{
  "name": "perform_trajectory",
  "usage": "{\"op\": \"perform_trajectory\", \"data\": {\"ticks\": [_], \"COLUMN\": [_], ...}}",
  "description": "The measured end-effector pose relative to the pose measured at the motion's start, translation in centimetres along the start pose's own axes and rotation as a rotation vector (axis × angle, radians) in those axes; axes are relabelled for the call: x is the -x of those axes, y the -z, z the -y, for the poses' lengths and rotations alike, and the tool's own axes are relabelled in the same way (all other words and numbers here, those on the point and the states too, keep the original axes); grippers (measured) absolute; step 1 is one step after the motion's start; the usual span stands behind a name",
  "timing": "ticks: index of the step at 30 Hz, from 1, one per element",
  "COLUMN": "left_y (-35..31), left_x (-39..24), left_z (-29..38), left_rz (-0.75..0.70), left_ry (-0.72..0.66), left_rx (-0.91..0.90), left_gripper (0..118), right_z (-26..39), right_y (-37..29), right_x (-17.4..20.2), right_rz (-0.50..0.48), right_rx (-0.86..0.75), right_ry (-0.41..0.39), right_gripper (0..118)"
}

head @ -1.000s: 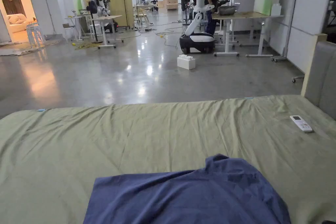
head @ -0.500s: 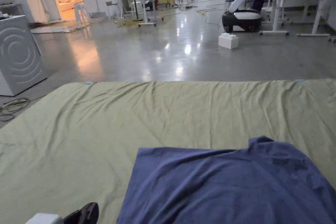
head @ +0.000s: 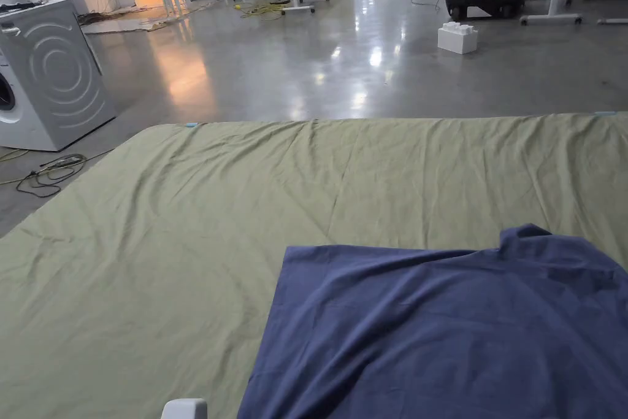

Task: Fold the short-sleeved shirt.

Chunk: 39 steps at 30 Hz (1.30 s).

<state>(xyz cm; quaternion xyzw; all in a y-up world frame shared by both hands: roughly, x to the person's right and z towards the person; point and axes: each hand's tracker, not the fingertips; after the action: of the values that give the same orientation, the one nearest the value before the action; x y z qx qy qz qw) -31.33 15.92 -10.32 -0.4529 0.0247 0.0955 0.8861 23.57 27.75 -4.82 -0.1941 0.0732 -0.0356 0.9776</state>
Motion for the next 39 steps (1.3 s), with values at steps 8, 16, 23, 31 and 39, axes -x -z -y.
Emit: {"op": "perform_trajectory", "data": {"ticks": [8,16,23,31,39], "left_y": [3.3,4.2,3.2,3.3,3.2], "left_x": [-1.2,-2.5,-3.7,-3.9,-2.8], "left_z": [0.4,0.5,0.4,0.4,0.2], "left_rz": [-0.007,-0.078,-0.084,-0.074,-0.042], "left_ry": [0.054,0.183,0.172,0.160,0.131], "left_rx": [0.111,0.144,0.138,0.144,0.136], "left_gripper": [16,13,13,13,14], "right_z": [0.9,4.1,8.8,9.4,8.9], "right_y": [-0.1,2.8,7.9,12.4,12.1], "right_x": [-1.2,-5.2,-7.1,-6.5,-7.3], "right_rz": [0.046,0.211,0.134,0.069,0.064], "right_rx": [0.043,0.215,0.451,0.566,0.558], "right_ry": [0.019,-0.003,-0.023,-0.118,-0.007], "right_gripper": [0,91,92,53,8]}}
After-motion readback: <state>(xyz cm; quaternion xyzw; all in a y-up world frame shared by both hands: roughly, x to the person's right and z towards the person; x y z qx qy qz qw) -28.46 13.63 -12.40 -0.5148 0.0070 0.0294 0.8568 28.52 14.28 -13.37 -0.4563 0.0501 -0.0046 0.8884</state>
